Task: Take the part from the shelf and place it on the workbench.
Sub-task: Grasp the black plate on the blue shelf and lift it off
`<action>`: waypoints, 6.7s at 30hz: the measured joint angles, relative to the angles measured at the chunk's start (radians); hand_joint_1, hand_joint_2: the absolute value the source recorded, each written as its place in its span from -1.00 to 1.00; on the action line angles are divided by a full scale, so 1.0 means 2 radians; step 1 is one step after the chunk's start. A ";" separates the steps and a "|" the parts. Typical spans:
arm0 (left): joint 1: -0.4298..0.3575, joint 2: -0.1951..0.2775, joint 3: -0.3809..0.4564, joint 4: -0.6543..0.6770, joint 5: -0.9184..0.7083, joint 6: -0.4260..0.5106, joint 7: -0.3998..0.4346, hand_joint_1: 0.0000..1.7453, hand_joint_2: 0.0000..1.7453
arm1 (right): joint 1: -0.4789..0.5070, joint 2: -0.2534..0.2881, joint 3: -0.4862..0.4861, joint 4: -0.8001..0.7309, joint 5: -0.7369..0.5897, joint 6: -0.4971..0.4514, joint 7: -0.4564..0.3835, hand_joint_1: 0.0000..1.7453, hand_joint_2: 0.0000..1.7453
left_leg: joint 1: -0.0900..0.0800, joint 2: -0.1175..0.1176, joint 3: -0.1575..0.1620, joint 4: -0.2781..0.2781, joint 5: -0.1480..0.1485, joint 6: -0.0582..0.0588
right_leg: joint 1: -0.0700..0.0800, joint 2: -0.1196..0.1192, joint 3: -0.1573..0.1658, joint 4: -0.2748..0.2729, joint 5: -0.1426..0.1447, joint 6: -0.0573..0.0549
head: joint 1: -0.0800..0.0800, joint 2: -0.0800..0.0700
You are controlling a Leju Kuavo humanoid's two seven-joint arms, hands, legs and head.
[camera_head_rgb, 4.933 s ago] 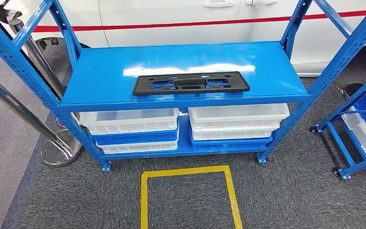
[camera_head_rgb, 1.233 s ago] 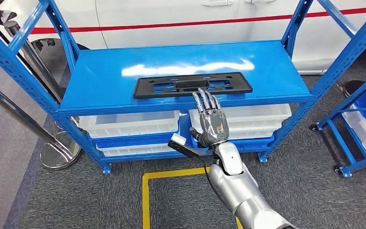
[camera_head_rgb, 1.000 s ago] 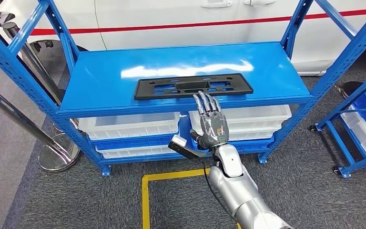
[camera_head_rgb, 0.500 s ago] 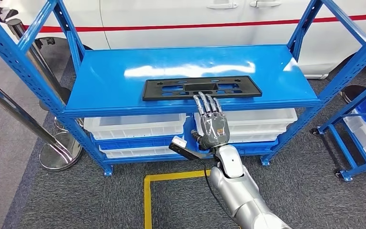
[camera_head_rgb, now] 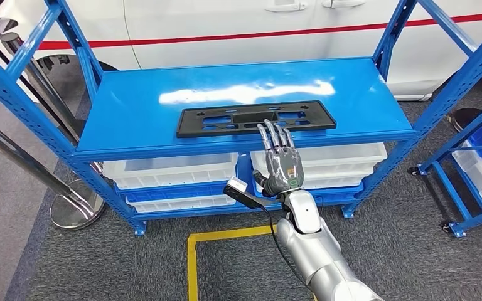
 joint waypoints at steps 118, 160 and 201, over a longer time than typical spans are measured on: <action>-0.025 -0.011 0.036 -0.001 -0.033 0.026 -0.038 -1.00 -1.00 | -0.034 -0.019 0.016 0.068 0.038 0.000 0.076 -1.00 1.00 | -0.003 -0.001 -0.039 0.101 -0.065 0.003 | 0.001 -0.003 -0.011 -0.001 0.012 -0.006 | 0.001 0.000; -0.010 -0.008 0.064 -0.001 -0.054 0.035 -0.062 -1.00 -1.00 | 0.053 0.066 -0.064 -0.258 -0.151 -0.001 -0.243 -1.00 1.00 | -0.005 -0.001 0.026 -0.033 -0.002 0.019 | 0.001 -0.001 -0.017 0.010 0.005 0.010 | 0.001 0.000; -0.017 -0.008 0.089 -0.001 -0.085 0.023 -0.059 -1.00 -1.00 | 0.036 0.023 -0.050 -0.121 0.015 0.000 -0.072 -1.00 1.00 | -0.006 -0.001 0.031 -0.033 -0.005 0.027 | 0.001 -0.002 -0.021 0.029 0.005 0.011 | 0.002 0.000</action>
